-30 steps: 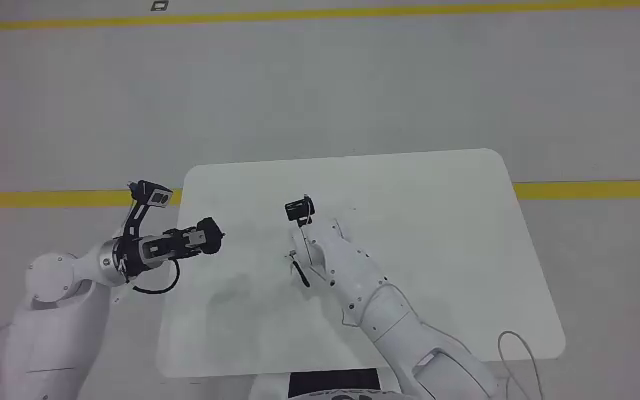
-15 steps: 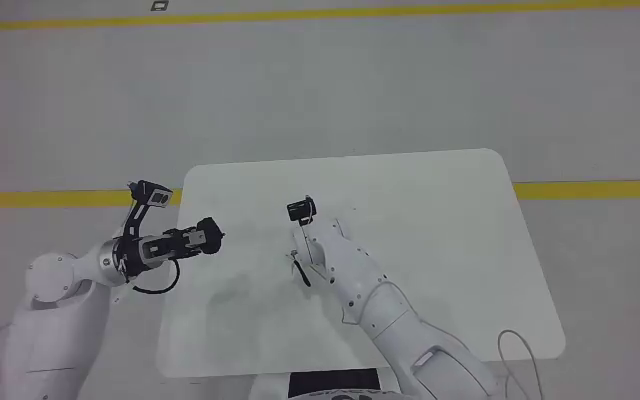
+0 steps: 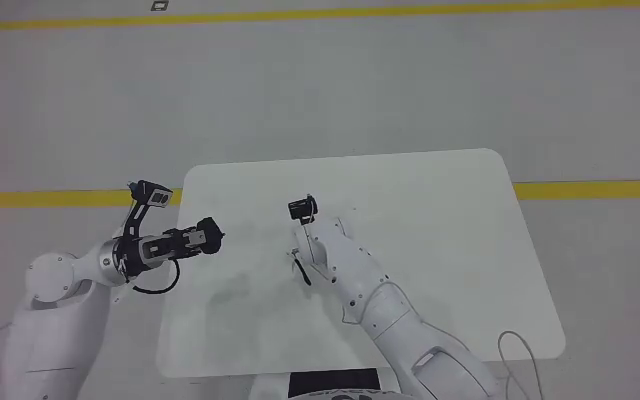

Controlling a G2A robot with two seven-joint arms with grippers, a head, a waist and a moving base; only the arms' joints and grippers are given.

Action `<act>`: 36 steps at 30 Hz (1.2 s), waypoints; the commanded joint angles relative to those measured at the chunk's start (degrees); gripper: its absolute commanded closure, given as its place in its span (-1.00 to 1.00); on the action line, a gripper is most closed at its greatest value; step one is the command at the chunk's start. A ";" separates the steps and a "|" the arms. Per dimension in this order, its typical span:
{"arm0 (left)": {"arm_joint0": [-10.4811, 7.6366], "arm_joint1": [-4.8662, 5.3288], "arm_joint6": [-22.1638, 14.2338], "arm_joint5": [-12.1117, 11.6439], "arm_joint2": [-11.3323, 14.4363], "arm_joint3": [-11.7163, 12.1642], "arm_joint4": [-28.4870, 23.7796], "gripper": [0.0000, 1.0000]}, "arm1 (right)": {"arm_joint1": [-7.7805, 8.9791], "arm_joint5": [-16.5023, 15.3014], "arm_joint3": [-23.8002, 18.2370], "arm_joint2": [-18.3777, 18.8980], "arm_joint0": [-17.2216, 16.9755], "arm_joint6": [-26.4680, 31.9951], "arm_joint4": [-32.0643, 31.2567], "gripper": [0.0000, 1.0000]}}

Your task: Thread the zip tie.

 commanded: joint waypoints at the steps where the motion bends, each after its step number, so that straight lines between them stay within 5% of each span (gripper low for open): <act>1: 0.00 0.00 0.00 0.00 0.00 0.00 0.00 1.00 | 0.16 0.00 -0.04 0.03 -0.02 0.14 0.00 0.80; 32: 0.00 0.00 0.00 0.00 0.00 0.00 0.00 1.00 | 0.55 0.00 3.78 -0.39 2.16 1.34 0.00 0.68; 36: 0.00 0.00 0.00 0.00 0.00 0.00 0.00 1.00 | 0.30 0.00 4.21 -0.18 2.19 1.01 0.00 0.88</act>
